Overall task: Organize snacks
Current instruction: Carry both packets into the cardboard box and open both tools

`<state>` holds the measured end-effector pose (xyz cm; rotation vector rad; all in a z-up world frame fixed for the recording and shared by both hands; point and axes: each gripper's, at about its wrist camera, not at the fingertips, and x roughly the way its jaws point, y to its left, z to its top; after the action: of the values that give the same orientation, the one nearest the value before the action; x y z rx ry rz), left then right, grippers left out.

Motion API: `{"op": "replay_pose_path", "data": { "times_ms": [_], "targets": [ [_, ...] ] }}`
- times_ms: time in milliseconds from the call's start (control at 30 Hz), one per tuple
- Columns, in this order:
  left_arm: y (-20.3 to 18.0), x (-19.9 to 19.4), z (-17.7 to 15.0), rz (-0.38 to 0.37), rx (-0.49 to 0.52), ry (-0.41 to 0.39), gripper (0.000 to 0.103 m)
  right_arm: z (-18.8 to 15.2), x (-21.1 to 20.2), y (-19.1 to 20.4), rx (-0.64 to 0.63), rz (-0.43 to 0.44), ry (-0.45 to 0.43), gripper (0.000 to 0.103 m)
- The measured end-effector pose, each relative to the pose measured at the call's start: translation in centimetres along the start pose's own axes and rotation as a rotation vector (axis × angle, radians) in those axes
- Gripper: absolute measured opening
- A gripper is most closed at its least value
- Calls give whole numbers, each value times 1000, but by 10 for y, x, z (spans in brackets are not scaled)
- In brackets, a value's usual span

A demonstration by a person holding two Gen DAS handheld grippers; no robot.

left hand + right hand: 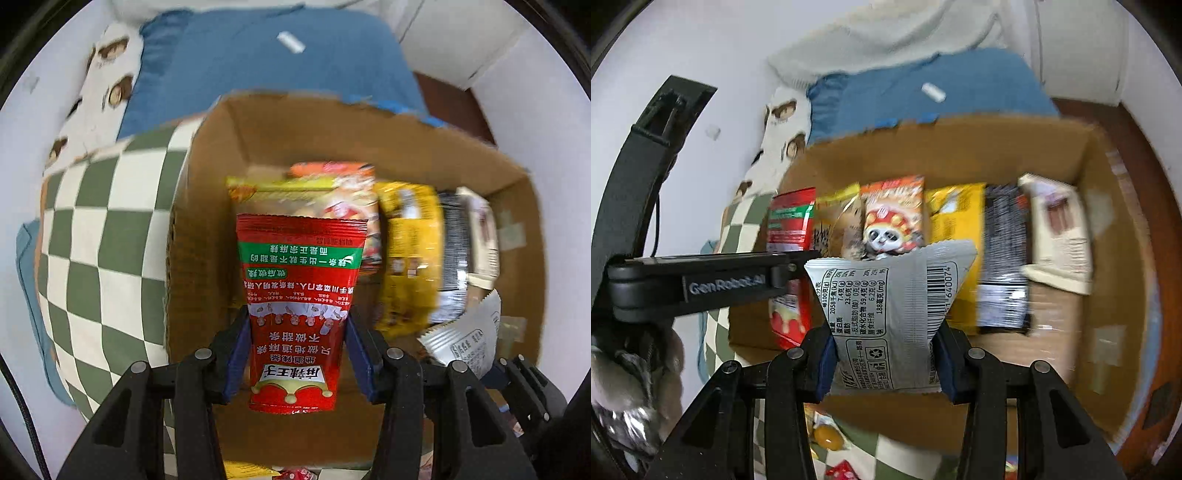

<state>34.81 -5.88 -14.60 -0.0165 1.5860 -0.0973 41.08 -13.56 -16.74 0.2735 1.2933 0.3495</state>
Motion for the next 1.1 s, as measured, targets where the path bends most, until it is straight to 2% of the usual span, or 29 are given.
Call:
{"op": "replay_pose_path", "data": {
  "times_ms": [167, 333, 367, 433, 500, 533, 567, 600, 733, 800, 1100],
  "targets": [
    [13, 23, 1, 7, -19, 55, 48, 9, 48, 4, 14, 26, 97, 47],
    [17, 32, -1, 3, -15, 73, 48, 11, 77, 2, 40, 64, 162, 50],
    [16, 32, -1, 3, -13, 71, 49, 13, 81, 1, 49, 70, 172, 53],
    [17, 34, -2, -5, -17, 71, 53, 16, 91, 1, 64, 80, 191, 81],
    [18, 33, -3, -6, -33, 59, 56, 18, 94, 2, 74, 80, 195, 88],
    [19, 33, -3, -12, -40, 54, 60, 19, 94, 1, 77, 82, 197, 89],
    [19, 32, -4, -17, -43, 51, 73, 19, 92, 0, 79, 81, 200, 90],
    [19, 31, -4, -20, -44, 48, 81, 18, 89, -1, 82, 74, 202, 94],
    [16, 27, -8, -15, -36, 39, 84, 19, 78, -7, 86, 35, 191, 97],
    [11, 23, -12, 0, -58, 13, 90, 18, 73, -13, 79, 2, 183, 97],
    [-2, 7, -37, 37, -32, -85, 90, 3, 40, -39, 51, -181, 133, 97]
  ]
}}
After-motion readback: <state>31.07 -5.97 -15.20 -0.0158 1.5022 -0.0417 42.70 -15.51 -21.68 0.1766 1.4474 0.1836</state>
